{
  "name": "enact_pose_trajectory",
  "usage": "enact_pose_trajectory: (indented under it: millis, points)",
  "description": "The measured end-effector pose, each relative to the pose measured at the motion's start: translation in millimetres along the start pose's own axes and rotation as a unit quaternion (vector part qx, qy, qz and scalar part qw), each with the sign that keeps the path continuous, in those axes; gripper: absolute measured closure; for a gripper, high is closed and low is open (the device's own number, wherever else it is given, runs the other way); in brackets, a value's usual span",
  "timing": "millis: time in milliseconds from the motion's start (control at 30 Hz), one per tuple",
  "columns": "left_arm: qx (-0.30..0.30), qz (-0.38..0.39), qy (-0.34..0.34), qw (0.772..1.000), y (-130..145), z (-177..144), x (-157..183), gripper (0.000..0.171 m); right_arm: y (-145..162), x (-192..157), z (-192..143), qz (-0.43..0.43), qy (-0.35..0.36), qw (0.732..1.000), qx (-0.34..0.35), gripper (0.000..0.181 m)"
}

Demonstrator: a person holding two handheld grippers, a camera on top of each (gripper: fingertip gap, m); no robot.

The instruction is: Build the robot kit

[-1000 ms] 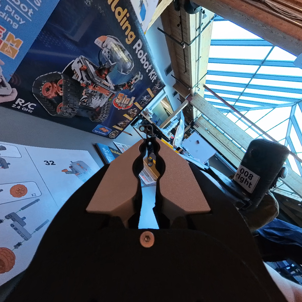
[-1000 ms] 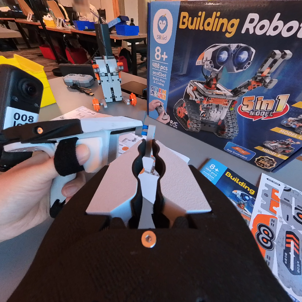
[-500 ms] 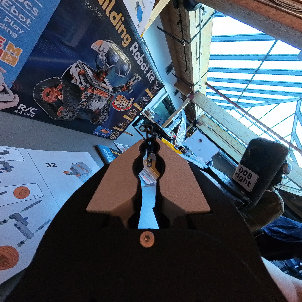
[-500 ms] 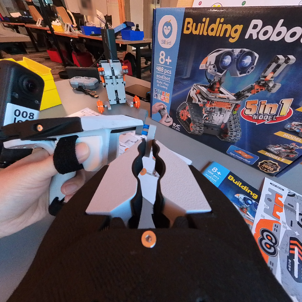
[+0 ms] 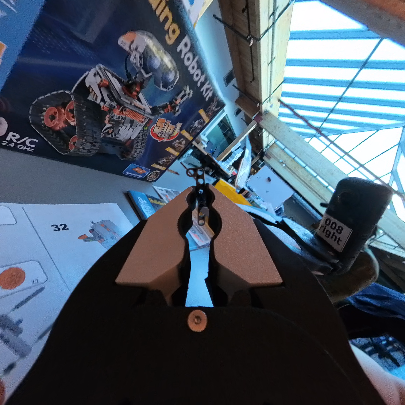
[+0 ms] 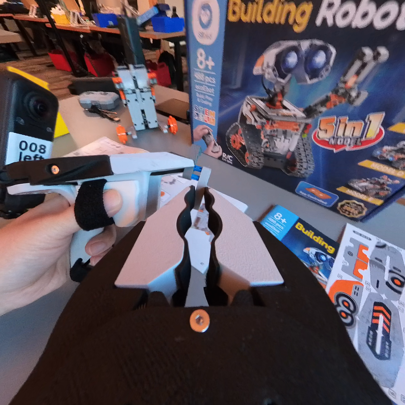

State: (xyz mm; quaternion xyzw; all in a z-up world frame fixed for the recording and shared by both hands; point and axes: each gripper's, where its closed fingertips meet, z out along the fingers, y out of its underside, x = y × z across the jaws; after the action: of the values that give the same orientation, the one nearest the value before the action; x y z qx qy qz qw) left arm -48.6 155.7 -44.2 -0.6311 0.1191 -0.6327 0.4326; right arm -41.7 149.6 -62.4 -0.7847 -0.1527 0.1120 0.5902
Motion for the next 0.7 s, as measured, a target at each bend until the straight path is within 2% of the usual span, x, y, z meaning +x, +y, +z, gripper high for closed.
enact_pose_trajectory:
  millis: [100, 333, 700]
  points:
    - [-0.015, 0.019, -0.007, 1.0, 9, 10, -2, 0.167, 6, 9, -1, 0.021, 0.0, 1.0, -0.003, 0.175]
    - [0.002, 0.004, -0.005, 1.0, 3, -4, 2, 0.167, 2, -5, -1, -0.006, 0.002, 1.0, 0.003, 0.175]
    - [0.001, -0.01, 0.011, 1.0, 3, 1, 1, 0.167, 1, -2, -3, -0.004, 0.005, 1.0, 0.002, 0.175]
